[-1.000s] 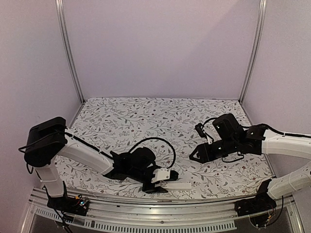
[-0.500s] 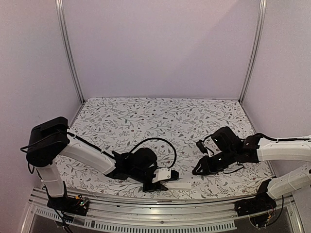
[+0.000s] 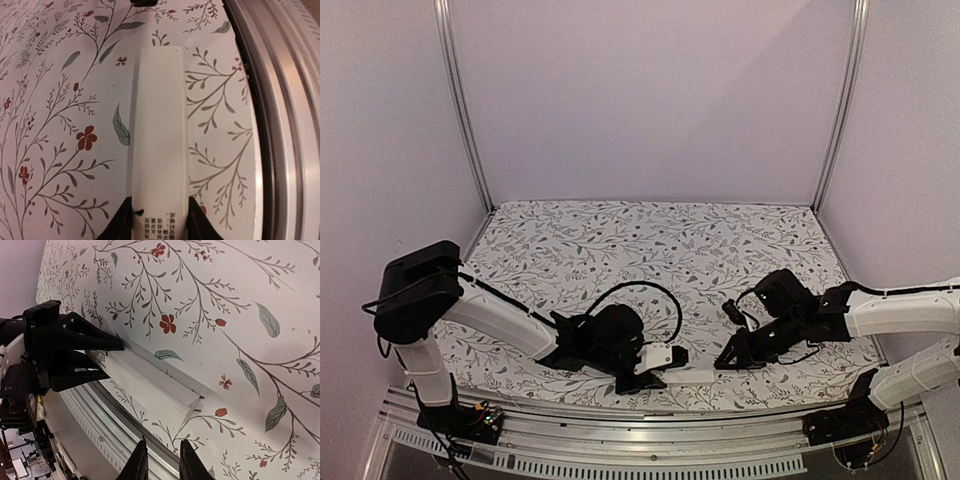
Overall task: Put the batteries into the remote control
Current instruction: Hold the remote control without the battery cover at the center of the board, then press the battery cover on the remote control without the battery cover.
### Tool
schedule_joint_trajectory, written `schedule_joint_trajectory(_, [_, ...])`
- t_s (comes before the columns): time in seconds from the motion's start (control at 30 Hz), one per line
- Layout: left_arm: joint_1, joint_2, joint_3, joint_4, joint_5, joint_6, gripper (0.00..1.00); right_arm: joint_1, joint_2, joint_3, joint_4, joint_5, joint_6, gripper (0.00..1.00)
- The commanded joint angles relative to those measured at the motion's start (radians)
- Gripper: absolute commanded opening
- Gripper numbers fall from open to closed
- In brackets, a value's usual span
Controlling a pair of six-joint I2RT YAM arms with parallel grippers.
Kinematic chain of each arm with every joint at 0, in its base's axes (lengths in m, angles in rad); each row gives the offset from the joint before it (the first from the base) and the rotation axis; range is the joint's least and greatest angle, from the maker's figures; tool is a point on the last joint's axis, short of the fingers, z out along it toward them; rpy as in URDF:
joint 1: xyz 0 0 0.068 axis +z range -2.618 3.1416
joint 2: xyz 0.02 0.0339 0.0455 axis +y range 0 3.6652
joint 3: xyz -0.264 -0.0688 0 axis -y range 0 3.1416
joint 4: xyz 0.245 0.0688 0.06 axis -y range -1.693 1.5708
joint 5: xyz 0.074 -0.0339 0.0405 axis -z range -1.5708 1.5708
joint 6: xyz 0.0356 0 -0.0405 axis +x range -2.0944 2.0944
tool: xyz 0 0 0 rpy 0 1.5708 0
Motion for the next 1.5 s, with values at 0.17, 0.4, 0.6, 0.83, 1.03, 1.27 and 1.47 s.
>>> schedule_joint_trajectory(0.17, [-0.008, 0.026, -0.005, 0.049, -0.053, -0.057, 0.26, -0.004, 0.076, 0.011, -0.041, 0.030, 0.021, 0.13])
schedule_joint_trajectory(0.4, [-0.010, 0.026, -0.006, 0.052, -0.061, -0.065, 0.26, -0.001, 0.113, 0.080, -0.224, 0.235, 0.022, 0.00])
schedule_joint_trajectory(0.6, [-0.010, 0.026, -0.011, 0.066, -0.066, -0.073, 0.26, 0.021, 0.138, 0.119, -0.245, 0.287, 0.049, 0.00])
schedule_joint_trajectory(0.83, [-0.009, 0.025, -0.018, 0.078, -0.067, -0.078, 0.26, 0.128, 0.299, 0.246, -0.239, 0.324, 0.046, 0.00])
schedule_joint_trajectory(1.03, [-0.010, 0.042, -0.002, 0.080, -0.066, -0.080, 0.26, 0.186, 0.421, 0.400, -0.246, 0.309, 0.021, 0.00])
schedule_joint_trajectory(1.27, [-0.010, 0.027, -0.030, 0.110, -0.068, -0.087, 0.28, 0.121, 0.363, 0.277, -0.239, 0.303, 0.021, 0.00])
schedule_joint_trajectory(1.47, [-0.010, 0.020, -0.020, 0.071, -0.063, -0.062, 0.43, 0.076, 0.304, 0.256, -0.295, 0.358, -0.009, 0.00])
